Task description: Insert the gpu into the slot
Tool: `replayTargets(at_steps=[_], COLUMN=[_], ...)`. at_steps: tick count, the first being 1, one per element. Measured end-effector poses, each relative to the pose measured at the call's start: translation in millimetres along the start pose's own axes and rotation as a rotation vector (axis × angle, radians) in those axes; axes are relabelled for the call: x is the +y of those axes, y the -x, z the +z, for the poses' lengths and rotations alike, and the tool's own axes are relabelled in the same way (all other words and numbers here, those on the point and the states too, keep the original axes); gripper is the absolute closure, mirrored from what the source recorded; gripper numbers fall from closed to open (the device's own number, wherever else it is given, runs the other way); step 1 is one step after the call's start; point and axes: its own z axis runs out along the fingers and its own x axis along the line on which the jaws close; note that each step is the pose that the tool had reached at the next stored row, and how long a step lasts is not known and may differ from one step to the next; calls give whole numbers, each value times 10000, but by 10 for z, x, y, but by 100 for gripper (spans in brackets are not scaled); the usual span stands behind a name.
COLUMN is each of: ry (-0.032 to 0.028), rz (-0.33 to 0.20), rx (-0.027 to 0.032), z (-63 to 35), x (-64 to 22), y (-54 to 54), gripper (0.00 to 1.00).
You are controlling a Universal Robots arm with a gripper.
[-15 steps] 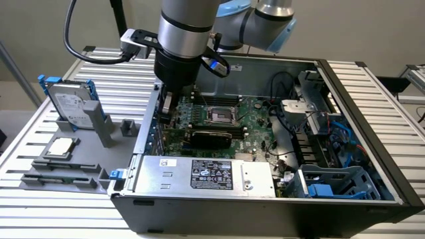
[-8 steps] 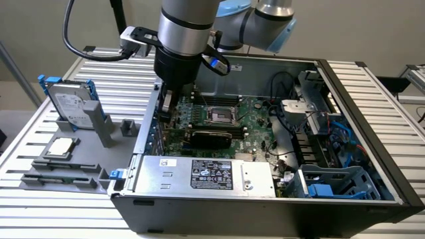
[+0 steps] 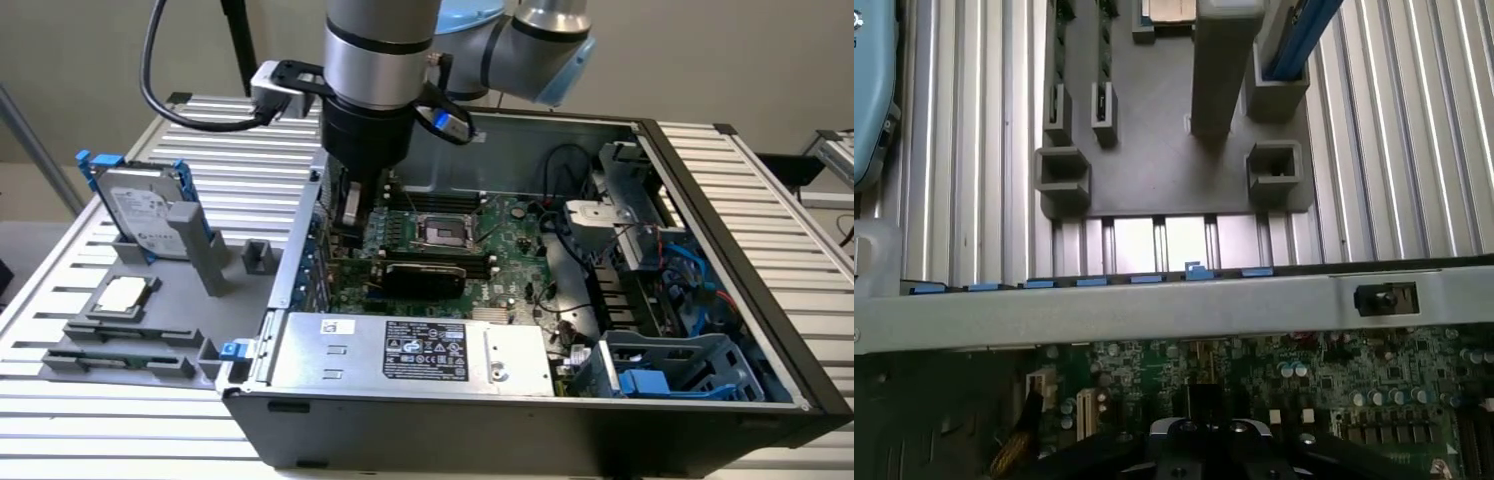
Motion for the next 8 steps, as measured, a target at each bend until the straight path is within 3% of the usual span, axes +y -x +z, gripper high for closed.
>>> replayTargets(at_steps=[2,4,6,8], ry=[-364,-658,-856,-965], rz=[-1,-3,-1,-1], rx=[-30,-55,-74,-93], z=[-3,-7,-12,-20], x=[-27,-62,-109,-168], y=[2,4,6,8], gripper=[89,89,89,89])
